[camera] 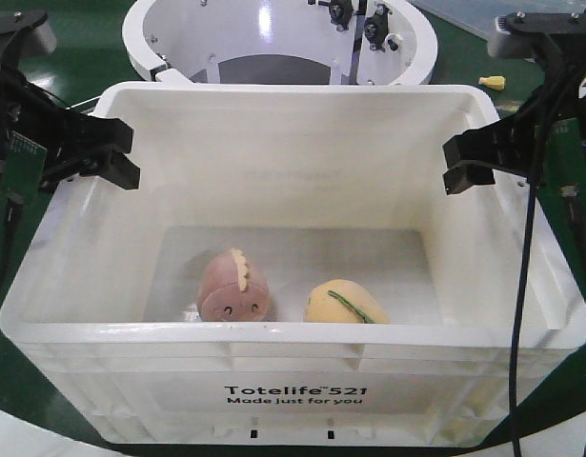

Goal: Place moving items into box and shelve
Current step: 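Grip the tote's two side rims with the left and right grippers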

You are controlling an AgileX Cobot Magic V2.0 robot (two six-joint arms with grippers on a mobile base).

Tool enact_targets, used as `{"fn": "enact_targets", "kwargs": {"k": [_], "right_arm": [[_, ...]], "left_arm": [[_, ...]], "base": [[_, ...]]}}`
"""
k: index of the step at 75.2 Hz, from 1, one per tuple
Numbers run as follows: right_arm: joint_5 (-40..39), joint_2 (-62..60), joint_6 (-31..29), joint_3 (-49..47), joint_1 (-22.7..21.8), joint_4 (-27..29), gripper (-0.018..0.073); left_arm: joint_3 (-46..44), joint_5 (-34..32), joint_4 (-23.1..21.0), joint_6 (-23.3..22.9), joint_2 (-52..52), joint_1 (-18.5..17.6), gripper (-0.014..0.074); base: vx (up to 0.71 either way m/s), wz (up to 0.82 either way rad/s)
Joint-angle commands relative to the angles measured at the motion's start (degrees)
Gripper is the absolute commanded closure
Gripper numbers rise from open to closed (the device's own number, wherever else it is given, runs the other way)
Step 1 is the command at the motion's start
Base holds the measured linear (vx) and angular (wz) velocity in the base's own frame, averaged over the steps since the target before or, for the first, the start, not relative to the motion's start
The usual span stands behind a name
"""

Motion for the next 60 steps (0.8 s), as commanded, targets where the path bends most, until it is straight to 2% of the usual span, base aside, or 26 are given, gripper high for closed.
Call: {"fn": "enact_targets", "kwargs": {"k": [1, 15, 25, 34, 53, 60], "right_arm": [[-1.7, -0.6, -0.6, -1.7, -0.1, 0.9, 0.0012], [-1.1, 1.4, -0.9, -1.7, -0.1, 1.9, 0.0077], [-1.1, 1.9, -0.5, -1.7, -0.1, 1.9, 0.0165], [-1.3, 1.9, 0.3, -1.7, -0.1, 1.9, 0.0274], [-1.1, 1.9, 0.2, -1.7, -0.1, 1.9, 0.0561], [-1.2, 1.9, 0.2, -1.7, -0.1, 1.9, 0.0571]], "left_arm": [[-2.1, -2.2, -1.4, -0.1, -1.0, 0.0, 0.0038], [-2.1, -2.1, -1.4, 0.1, -0.3, 0.0, 0.0044], [-2.1, -1.6, -1.4, 0.1, -0.3, 0.0, 0.011], [-2.1, -1.2, -1.4, 0.1, -0.3, 0.0, 0.0246], [-2.1, -2.0, -1.4, 0.0, -0.4, 0.0, 0.0605], [-2.1, -2.9, -1.4, 0.2, -0.5, 0.0, 0.0604]], "base": [[0.0, 0.0], [0.0, 0.0], [0.0, 0.0], [0.0, 0.0], [0.0, 0.0], [0.0, 0.0]]}}
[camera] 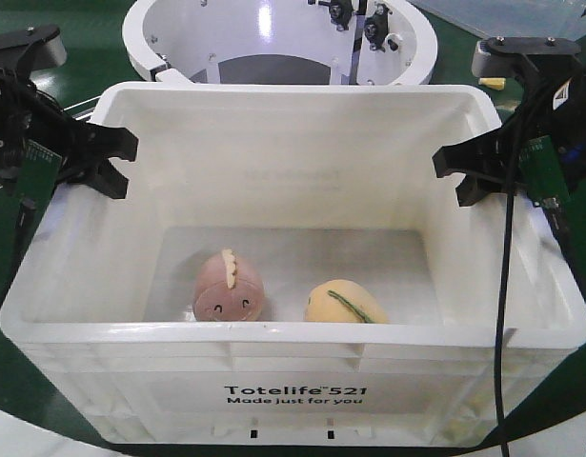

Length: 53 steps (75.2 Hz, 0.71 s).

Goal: Place moving items into box and shelve
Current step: 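Grip the tote's two side rims with the left and right grippers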

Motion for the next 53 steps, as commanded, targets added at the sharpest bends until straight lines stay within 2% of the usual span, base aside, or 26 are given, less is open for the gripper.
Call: {"fn": "enact_targets", "kwargs": {"k": [1, 22, 53], "right_arm": [[-2.0, -1.4, -0.6, -1.7, 0.1, 2.2, 0.0571], [-2.2, -1.7, -0.6, -1.7, 0.1, 3.3, 0.0566], [-5.8, -10.6, 0.6, -1.9, 0.1, 3.2, 0.0565]], "left_arm": [[-2.1, -3.8, -1.9, 0.4, -2.0, 0.0, 0.0604], [-5.8, -2.7, -2.0, 0.4, -2.0, 0.0, 0.0603], [-15.1, 4.0, -2.1, 0.4, -2.0, 0.0, 0.0602]], "base": [[0.0, 0.0], [0.0, 0.0], [0.0, 0.0]]}}
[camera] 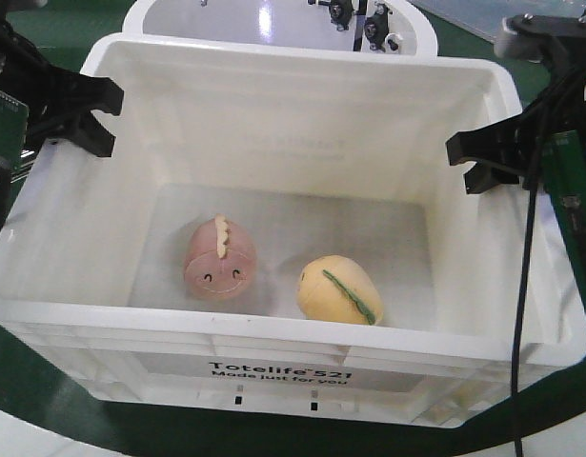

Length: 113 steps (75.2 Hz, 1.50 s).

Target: Place moving items into box and shelve

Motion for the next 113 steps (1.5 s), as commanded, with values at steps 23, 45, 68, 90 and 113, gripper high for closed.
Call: {"fn": "enact_targets", "kwargs": {"k": [23, 45, 68, 90, 113], "right_arm": [[-6.6, -10.5, -0.7, -2.3, 0.1, 2.0, 0.0565], [-8.8, -14.0, -0.7, -2.3, 0.1, 2.0, 0.0565], [-10.4, -15.8, -0.7, -2.3, 0.1, 2.0, 0.0565], [-10.4, -15.8, -1.0, -2.3, 0.1, 2.0, 0.0565], [-10.3, -15.8, -1.0, -2.3, 0.1, 2.0, 0.0565]], "left_arm": [[-7.5, 1.3, -4.1, -0.5, -2.8, 0.0, 0.0599], [-8.0, 1.3, -10.0, -0.5, -6.4, 0.0, 0.0599], [-8.0, 1.3, -10.1, -0.7, -10.1, 0.0, 0.0599], [-8.0, 1.2, -10.9, -0.7, -10.1, 0.0, 0.0599], [-8.0, 1.2, -10.9, -0.7, -10.0, 0.0, 0.0599]], "base": [[0.0, 0.0], [0.0, 0.0], [0.0, 0.0], [0.0, 0.0], [0.0, 0.0]]}}
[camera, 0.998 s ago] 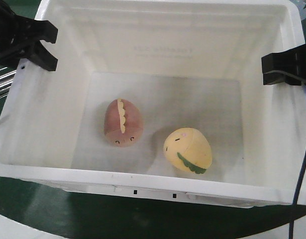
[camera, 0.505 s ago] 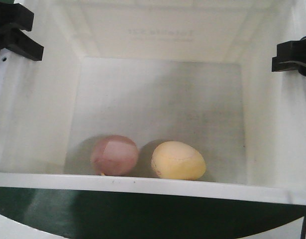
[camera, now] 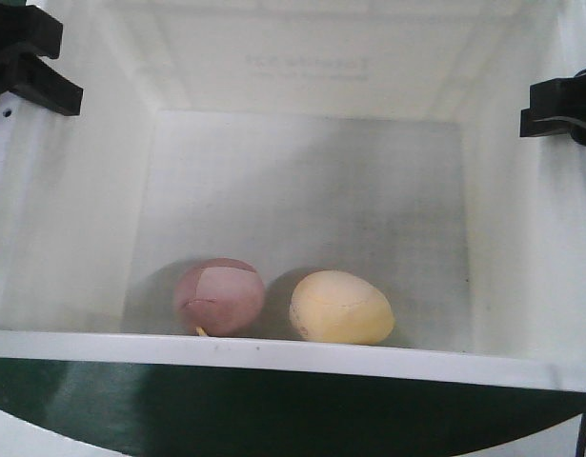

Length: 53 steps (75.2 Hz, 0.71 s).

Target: Place moving items into box and shelve

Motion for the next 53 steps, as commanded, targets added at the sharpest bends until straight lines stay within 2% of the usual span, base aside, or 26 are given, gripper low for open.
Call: {"fn": "enact_targets", "kwargs": {"k": [1, 53], "right_arm": [[-7.2, -1.7, -1.2, -2.3, 0.1, 1.8, 0.0565], [-7.2, -1.7, -1.2, -2.3, 0.1, 1.8, 0.0565]], "left_arm": [[-2.6, -4.2, -6.5, -0.7, -2.3, 0.0, 0.0599], [-2.6, -4.2, -6.5, -0.7, -2.3, 0.0, 0.0599]], "base": [[0.0, 0.0], [0.0, 0.0]]}}
